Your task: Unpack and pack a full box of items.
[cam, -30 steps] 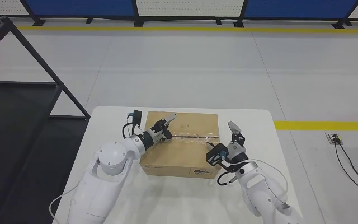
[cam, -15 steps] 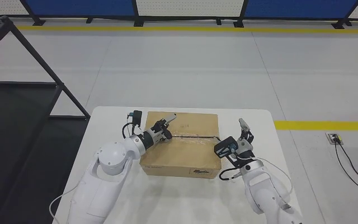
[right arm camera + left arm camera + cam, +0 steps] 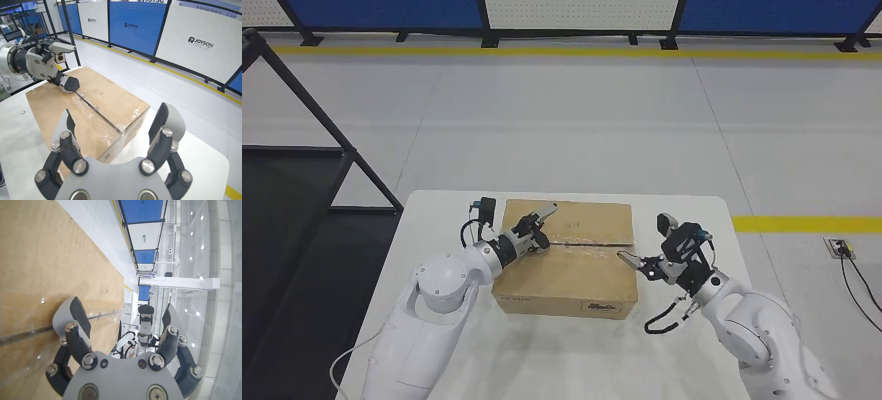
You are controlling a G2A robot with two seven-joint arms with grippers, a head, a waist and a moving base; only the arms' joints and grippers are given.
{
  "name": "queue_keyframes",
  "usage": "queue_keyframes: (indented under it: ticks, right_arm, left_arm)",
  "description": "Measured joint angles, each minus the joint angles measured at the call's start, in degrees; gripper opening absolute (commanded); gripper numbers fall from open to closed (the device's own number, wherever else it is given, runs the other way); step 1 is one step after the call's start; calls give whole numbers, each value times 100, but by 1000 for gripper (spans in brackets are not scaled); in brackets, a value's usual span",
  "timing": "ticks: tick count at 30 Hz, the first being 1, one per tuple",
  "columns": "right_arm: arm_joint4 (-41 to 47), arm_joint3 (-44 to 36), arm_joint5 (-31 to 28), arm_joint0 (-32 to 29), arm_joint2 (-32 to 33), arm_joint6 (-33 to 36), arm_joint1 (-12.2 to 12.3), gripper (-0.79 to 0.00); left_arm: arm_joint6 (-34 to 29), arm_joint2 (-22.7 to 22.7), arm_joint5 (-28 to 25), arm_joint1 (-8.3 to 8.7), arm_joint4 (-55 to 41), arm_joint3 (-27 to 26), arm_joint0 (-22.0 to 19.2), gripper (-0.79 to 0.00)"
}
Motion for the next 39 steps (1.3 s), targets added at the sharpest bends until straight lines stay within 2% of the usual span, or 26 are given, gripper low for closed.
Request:
queue_keyframes:
  ticks: [9,13,19,23,24,34,36,39]
  right_arm:
    - [96,-73,-74,-5,-69,9,-8,0]
    - [660,-111,-162,212,-221,472,-38,0]
    - [2795,272,63,960,-498,2079,-125,0]
    - [4692,882,-81,1541,-575,3231,-149,0]
    - [4909,927,-75,1578,-566,3332,-147,0]
    - [4747,897,-59,1552,-579,3282,-146,0]
    - [4678,892,-22,1554,-689,3460,-150,0]
    - [5327,1179,438,1780,-780,3882,-180,0]
  left_arm:
    - [0,0,0,0,0,0,0,0]
    - [0,0,0,0,0,0,0,0]
    - [0,0,0,0,0,0,0,0]
    - [0,0,0,0,0,0,0,0]
    - [0,0,0,0,0,0,0,0]
    - [0,0,0,0,0,0,0,0]
    - [0,0,0,0,0,0,0,0]
    - [1,0,-1,0,0,-1,1,0]
